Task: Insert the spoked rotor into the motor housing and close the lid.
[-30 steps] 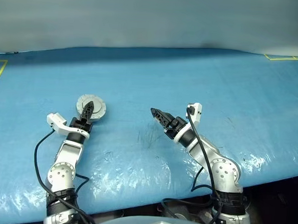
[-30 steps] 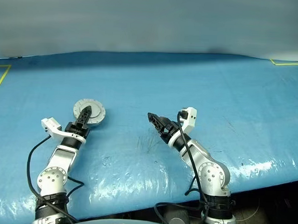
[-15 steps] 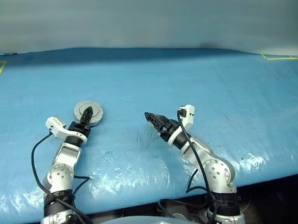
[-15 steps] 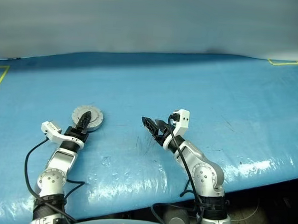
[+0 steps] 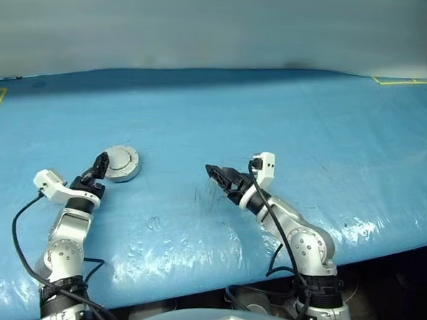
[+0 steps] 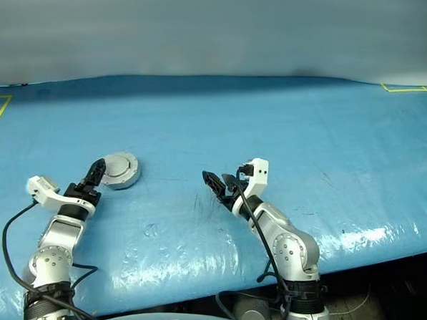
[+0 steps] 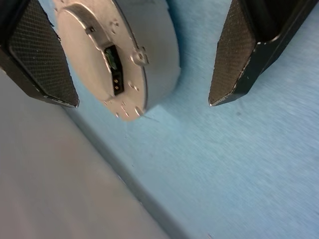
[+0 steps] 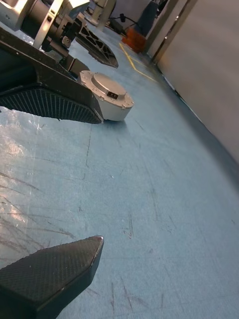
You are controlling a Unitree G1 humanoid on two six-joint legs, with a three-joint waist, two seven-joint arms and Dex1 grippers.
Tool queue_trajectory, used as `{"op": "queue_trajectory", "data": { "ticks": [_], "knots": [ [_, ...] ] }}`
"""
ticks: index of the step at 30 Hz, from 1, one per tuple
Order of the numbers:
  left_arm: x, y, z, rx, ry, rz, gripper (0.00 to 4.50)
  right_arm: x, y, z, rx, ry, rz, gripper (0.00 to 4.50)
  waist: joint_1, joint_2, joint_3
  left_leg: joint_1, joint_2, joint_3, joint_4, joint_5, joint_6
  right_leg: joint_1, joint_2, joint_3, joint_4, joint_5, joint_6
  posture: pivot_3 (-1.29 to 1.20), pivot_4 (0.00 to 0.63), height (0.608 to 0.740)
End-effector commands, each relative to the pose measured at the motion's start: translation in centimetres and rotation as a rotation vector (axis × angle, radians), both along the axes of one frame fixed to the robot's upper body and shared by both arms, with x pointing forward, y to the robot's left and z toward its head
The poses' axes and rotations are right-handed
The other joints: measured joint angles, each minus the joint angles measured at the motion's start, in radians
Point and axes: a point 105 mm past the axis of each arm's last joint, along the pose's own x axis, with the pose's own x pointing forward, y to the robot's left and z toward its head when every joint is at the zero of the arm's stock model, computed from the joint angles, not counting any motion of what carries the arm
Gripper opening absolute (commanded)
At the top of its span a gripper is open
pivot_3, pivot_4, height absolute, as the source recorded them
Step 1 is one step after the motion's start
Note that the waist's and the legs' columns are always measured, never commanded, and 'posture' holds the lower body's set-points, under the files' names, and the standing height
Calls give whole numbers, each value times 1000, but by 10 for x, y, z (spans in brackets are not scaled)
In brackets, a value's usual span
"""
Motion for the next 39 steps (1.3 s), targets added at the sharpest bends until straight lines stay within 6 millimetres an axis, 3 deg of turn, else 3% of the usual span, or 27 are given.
{"op": "queue_trajectory", "data": {
  "ticks": [1,7,11,14,18,22,28,39],
  "knots": [
    [-10,32,9,74,1,130,4478,0,3,7,13,-29,9,3787,1,0,0,0,0,0,0,0,0,0,0,0,0,0,0,0,150,740],
    [-13,18,37,193,-93,69,4478,3,-6,16,-20,-102,-25,3787,11,-1,0,-1,-1,0,0,1,-2,0,-1,0,-1,0,0,0,150,740],
    [-7,-23,65,453,-131,-15,4478,12,-26,27,-222,-303,-174,3787,14,-2,0,-2,-2,0,0,1,-2,0,-2,0,-2,-1,-1,0,150,740],
    [-2,-63,66,580,-130,-71,4478,18,-35,27,-393,-382,-270,3787,13,-1,-1,-1,-3,2,0,2,-3,0,-2,1,-2,0,-1,0,150,740],
    [-6,-93,56,778,-108,-100,4478,14,-40,23,-553,-452,-350,3787,8,-2,-1,-1,-3,2,-1,2,-5,0,-1,1,-2,0,0,0,150,740],
    [-17,-95,41,741,-31,-32,4478,7,-51,16,-631,-454,-447,3787,13,-2,-1,0,1,1,-4,3,-7,-1,0,0,-1,0,0,0,150,740],
    [-38,-105,20,755,28,-70,4478,-11,-71,-1,-704,-403,-526,3787,13,-2,-1,0,0,1,-3,1,-3,-1,-1,0,-1,-3,-4,0,150,740],
    [-46,-105,9,791,58,-123,4478,-14,-69,-6,-707,-385,-532,3787,12,-2,-1,0,1,0,-3,0,-1,-2,-1,-1,0,-6,0,0,150,740]
  ]
}}
